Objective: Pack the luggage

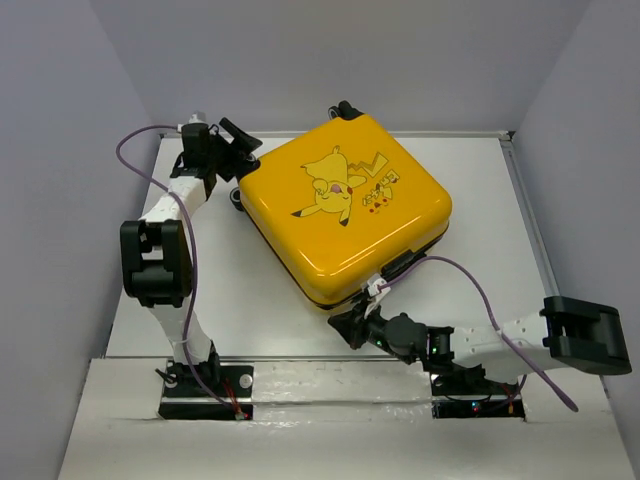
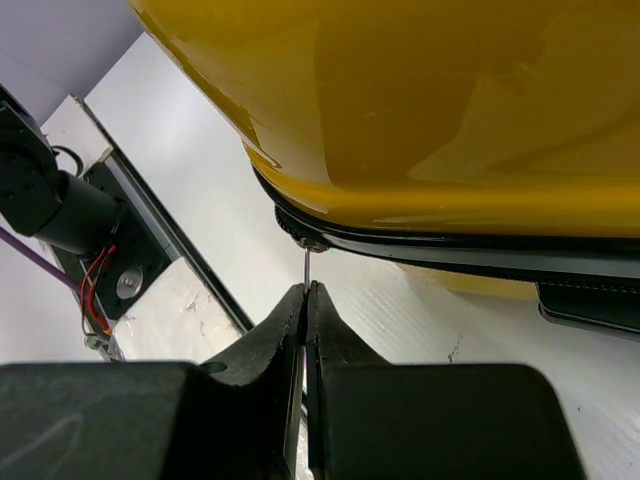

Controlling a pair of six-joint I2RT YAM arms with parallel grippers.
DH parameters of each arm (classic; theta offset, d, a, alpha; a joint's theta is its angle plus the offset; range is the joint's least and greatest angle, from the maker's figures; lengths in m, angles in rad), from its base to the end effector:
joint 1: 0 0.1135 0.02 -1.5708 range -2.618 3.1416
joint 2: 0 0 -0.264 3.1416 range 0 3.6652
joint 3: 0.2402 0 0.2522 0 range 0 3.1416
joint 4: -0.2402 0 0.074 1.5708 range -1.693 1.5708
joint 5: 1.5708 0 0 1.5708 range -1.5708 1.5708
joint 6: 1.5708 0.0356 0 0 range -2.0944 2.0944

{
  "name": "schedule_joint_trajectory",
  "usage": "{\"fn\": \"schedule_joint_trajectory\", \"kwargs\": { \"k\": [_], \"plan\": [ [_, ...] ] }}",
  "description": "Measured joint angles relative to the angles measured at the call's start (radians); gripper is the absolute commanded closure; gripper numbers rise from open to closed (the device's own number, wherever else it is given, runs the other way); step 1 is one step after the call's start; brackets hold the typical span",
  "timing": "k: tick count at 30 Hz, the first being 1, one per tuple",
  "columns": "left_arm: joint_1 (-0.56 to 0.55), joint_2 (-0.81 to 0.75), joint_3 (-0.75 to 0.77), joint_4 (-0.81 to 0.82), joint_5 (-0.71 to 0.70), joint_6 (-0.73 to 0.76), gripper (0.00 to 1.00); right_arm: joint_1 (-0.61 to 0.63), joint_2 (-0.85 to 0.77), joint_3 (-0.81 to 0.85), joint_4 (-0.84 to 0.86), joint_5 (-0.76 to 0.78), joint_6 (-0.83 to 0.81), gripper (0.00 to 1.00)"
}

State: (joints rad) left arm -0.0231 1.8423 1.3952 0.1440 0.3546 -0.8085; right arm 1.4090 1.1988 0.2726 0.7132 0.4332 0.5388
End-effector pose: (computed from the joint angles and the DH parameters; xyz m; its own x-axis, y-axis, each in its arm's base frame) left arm 0.4397 -0.0225 0.2840 -0.4614 -0.6678 -0.5842 0.0279 0.6471 -0.7619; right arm 0.0507 0.2178 0.1772 -0.4549 0.1037 -0.8845 -0.6947 0.5801 0.4253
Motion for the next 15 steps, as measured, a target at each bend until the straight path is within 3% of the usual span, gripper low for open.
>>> {"fn": "schedule_joint_trajectory", "kwargs": {
  "k": [2, 7, 9, 12, 13, 15],
  "plan": [
    [0.007, -0.009, -0.026, 0.006, -0.013, -0.002, 0.06, 0.000, -0.009, 0.000, -0.009, 0.000, 0.000, 0.93],
    [0.012, -0.022, -0.045, 0.025, -0.020, -0.012, 0.30, 0.001, -0.017, 0.000, -0.022, 0.000, 0.000, 0.93],
    [0.014, -0.028, -0.045, 0.020, -0.018, -0.023, 0.35, 0.001, -0.021, 0.000, -0.026, 0.000, 0.000, 0.93],
    [0.024, -0.031, -0.057, 0.014, -0.018, -0.015, 0.54, 0.001, -0.021, 0.000, -0.026, 0.005, 0.000, 0.93],
    [0.024, -0.031, -0.063, 0.019, -0.017, -0.023, 0.66, 0.001, -0.021, 0.000, -0.027, 0.005, 0.000, 0.93],
    [0.024, -0.031, -0.066, 0.029, -0.018, -0.027, 0.73, 0.001, -0.021, 0.000, -0.027, 0.005, 0.000, 0.93]
  ]
}}
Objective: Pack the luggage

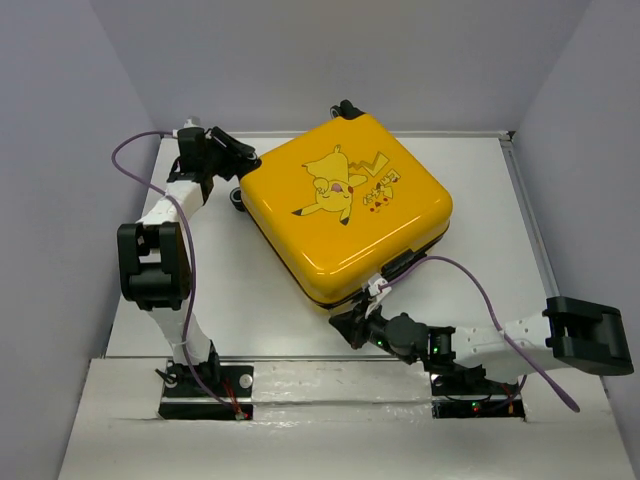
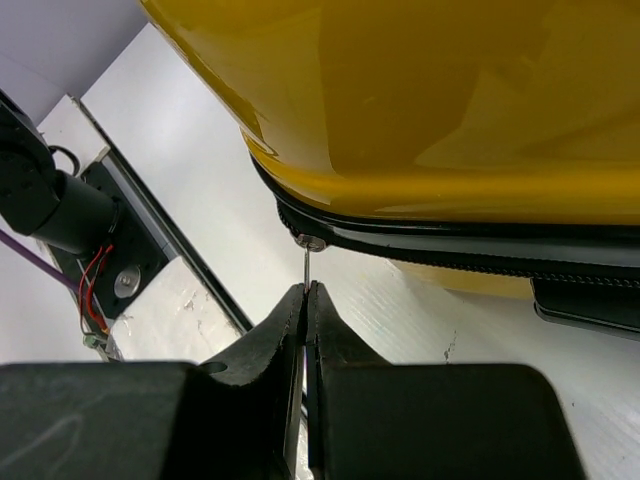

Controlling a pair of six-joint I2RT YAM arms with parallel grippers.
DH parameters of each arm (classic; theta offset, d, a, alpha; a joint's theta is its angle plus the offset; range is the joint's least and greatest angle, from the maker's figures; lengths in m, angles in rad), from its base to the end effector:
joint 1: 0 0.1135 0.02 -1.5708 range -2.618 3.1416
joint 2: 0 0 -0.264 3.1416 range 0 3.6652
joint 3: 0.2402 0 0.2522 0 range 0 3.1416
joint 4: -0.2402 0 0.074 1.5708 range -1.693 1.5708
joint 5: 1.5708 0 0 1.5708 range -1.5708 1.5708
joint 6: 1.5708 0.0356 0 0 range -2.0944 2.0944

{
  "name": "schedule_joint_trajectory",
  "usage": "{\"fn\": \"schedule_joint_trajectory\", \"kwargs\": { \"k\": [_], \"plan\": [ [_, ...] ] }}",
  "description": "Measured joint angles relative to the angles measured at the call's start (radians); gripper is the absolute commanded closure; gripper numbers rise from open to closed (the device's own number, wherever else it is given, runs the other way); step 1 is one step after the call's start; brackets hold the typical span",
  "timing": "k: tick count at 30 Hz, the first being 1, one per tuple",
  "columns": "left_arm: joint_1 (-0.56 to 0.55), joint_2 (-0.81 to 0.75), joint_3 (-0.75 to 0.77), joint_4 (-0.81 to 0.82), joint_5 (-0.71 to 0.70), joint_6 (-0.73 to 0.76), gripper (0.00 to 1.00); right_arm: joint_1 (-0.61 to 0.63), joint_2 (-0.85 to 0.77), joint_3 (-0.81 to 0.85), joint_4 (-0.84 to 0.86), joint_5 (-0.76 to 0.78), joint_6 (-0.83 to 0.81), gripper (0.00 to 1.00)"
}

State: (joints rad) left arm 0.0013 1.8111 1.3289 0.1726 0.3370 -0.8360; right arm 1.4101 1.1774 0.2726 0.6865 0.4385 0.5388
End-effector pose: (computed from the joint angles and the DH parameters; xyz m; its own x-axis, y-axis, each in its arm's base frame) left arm 0.4302 -0.0112 0.2767 -0.4370 -0.7008 -0.5638 -0.0157 0.6327 -0.7742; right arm 0.0503 0.2158 0.1788 -0.4543 0.1008 -0.8851 -0.6924 0.5852 0.4220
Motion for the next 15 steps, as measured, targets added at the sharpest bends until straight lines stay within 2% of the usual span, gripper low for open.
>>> {"fn": "schedule_joint_trajectory", "kwargs": {
  "k": [2, 3, 9, 13, 15],
  "plan": [
    [0.001, 0.000, -0.006, 0.011, 0.004, -0.001, 0.84, 0.000, 0.000, 0.000, 0.000, 0.000, 0.000, 0.93],
    [0.001, 0.000, -0.007, 0.013, 0.005, -0.001, 0.94, 0.000, 0.000, 0.000, 0.000, 0.000, 0.000, 0.93],
    [0.003, -0.010, -0.029, 0.047, 0.006, -0.005, 0.94, 0.000, -0.003, 0.000, -0.006, 0.003, 0.000, 0.93],
    [0.030, -0.066, -0.138, 0.116, 0.009, -0.016, 0.94, -0.029, -0.011, 0.000, -0.034, -0.019, 0.000, 0.93],
    [0.057, -0.145, -0.211, 0.131, 0.007, -0.014, 0.94, -0.071, -0.020, 0.002, -0.064, -0.053, 0.000, 0.93]
  ]
}}
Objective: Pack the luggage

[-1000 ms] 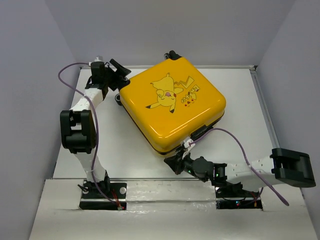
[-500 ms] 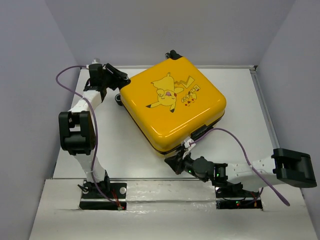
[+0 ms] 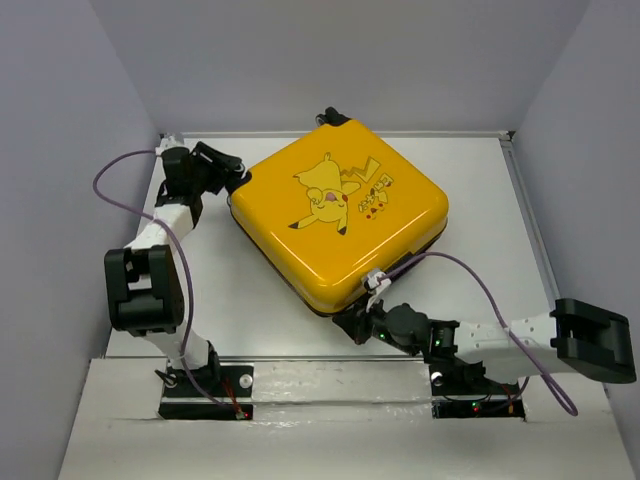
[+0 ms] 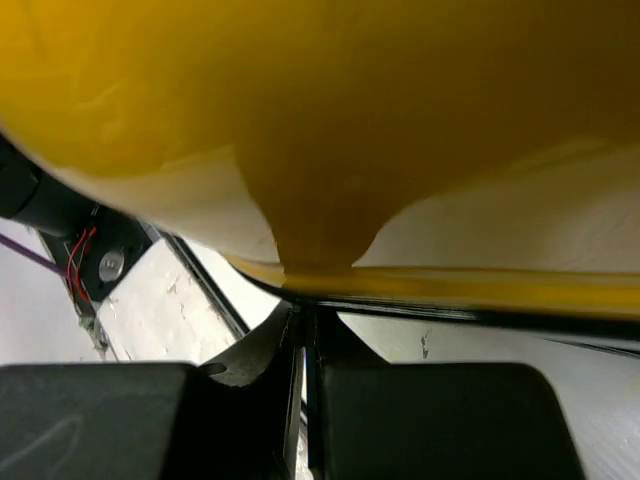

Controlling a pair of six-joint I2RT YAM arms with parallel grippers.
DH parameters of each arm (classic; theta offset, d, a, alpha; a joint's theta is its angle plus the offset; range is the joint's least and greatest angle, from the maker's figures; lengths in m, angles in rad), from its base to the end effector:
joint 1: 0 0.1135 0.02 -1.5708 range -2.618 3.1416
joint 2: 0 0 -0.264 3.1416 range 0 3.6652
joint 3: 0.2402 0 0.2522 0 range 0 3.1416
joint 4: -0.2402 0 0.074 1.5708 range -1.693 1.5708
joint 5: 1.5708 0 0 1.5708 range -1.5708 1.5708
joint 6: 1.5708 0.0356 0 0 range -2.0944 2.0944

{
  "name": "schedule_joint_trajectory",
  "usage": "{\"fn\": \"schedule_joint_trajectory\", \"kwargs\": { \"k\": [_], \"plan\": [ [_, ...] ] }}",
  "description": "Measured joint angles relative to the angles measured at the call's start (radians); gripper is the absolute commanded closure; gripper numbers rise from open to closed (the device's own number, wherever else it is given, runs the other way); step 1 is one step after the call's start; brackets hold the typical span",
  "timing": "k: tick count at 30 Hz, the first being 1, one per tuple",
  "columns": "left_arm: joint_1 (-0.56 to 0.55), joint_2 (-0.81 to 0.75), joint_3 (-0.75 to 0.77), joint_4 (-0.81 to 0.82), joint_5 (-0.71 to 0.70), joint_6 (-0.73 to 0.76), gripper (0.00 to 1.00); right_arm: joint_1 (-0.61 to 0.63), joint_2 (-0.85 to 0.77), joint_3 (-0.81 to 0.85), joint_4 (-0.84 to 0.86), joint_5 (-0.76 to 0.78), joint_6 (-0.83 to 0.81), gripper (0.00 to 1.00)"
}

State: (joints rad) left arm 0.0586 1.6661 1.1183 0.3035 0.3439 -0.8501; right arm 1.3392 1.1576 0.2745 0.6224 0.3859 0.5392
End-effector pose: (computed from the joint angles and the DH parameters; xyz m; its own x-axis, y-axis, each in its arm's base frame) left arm 0.3898 0.0108 0.2739 -0.3633 -0.7299 -0.5790 -0.0023 0.6222 -0.7829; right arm 0.0634 0.2103 0.1765 -0.4709 0.0757 -0.8789 -0.6718 0.6150 0.4129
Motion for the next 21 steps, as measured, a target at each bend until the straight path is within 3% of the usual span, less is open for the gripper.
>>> {"fn": "schedule_joint_trajectory", "kwargs": {
  "k": [3, 7, 11, 17, 21],
  "plan": [
    [0.029, -0.111, -0.148, 0.061, -0.039, -0.008, 0.94, -0.051, -0.032, 0.012, -0.071, -0.069, -0.006, 0.93],
    [0.074, -0.322, -0.381, 0.151, -0.134, -0.042, 0.94, -0.117, -0.114, 0.061, -0.286, -0.175, -0.074, 0.93],
    [0.131, -0.587, -0.555, 0.104, -0.237, -0.056, 0.94, -0.286, -0.189, 0.126, -0.515, -0.370, -0.158, 0.93],
    [0.143, -0.933, -0.677, -0.037, -0.293, -0.117, 0.94, -0.620, -0.191, 0.223, -0.683, -0.499, -0.257, 0.93],
    [0.124, -0.967, -0.644, -0.131, -0.241, -0.162, 0.94, -0.743, -0.195, 0.249, -0.667, -0.513, -0.275, 0.93]
  ]
}}
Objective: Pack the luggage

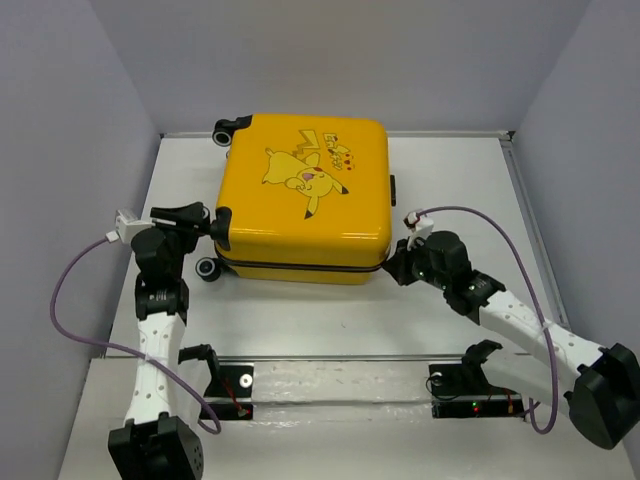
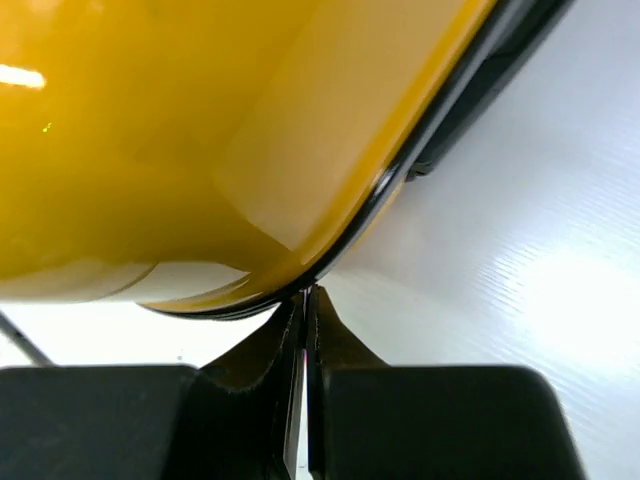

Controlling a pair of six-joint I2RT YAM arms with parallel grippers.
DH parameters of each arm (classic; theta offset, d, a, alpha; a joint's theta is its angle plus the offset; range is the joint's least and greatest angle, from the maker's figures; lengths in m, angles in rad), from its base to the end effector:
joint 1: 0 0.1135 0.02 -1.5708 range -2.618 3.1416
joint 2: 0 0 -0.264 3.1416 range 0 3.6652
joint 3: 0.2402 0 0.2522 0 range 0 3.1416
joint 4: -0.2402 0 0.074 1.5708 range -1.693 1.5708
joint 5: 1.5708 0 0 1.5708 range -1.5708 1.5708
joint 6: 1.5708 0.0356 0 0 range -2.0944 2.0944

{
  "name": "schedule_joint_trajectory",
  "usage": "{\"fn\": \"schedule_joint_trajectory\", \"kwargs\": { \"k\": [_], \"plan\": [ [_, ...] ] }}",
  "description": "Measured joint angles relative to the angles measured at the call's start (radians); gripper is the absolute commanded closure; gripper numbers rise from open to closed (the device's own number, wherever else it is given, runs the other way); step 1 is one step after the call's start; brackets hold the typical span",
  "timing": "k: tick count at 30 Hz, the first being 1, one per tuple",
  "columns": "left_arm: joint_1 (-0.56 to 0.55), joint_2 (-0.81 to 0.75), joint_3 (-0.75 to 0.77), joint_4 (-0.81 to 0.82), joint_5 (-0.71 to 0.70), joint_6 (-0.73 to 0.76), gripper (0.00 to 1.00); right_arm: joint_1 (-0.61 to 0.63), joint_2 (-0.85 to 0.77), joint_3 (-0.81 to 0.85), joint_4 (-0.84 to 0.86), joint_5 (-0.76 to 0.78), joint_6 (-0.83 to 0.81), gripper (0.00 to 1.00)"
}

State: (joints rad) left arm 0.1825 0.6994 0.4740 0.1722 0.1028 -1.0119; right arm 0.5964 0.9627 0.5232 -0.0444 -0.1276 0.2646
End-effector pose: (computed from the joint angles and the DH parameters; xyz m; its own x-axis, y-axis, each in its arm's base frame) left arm 0.1771 0.0290 0.2814 0.0399 -0.8502 -0.5249 -0.0866 0.5204 -0.8495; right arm 0.1738 0.1235 0.2294 -0.5416 -0.0541 -0.8389 -0.5270 0.7994 0.2886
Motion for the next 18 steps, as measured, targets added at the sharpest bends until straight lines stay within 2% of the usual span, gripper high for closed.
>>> {"fn": "schedule_joint_trajectory", "kwargs": {
  "k": [7, 13, 18],
  "plan": [
    [0.000, 0.232, 0.175, 0.032, 0.017, -0.016, 0.94, 0.014, -0.101, -0.135, 0.174, -0.097, 0.090, 0.93],
    [0.000, 0.282, 0.152, 0.069, 0.026, -0.013, 0.94, 0.069, -0.220, -0.217, 0.179, -0.150, 0.151, 0.93],
    [0.002, 0.326, 0.066, 0.124, 0.022, -0.007, 0.94, 0.151, -0.164, -0.229, 0.196, -0.167, 0.188, 0.93]
  ]
}}
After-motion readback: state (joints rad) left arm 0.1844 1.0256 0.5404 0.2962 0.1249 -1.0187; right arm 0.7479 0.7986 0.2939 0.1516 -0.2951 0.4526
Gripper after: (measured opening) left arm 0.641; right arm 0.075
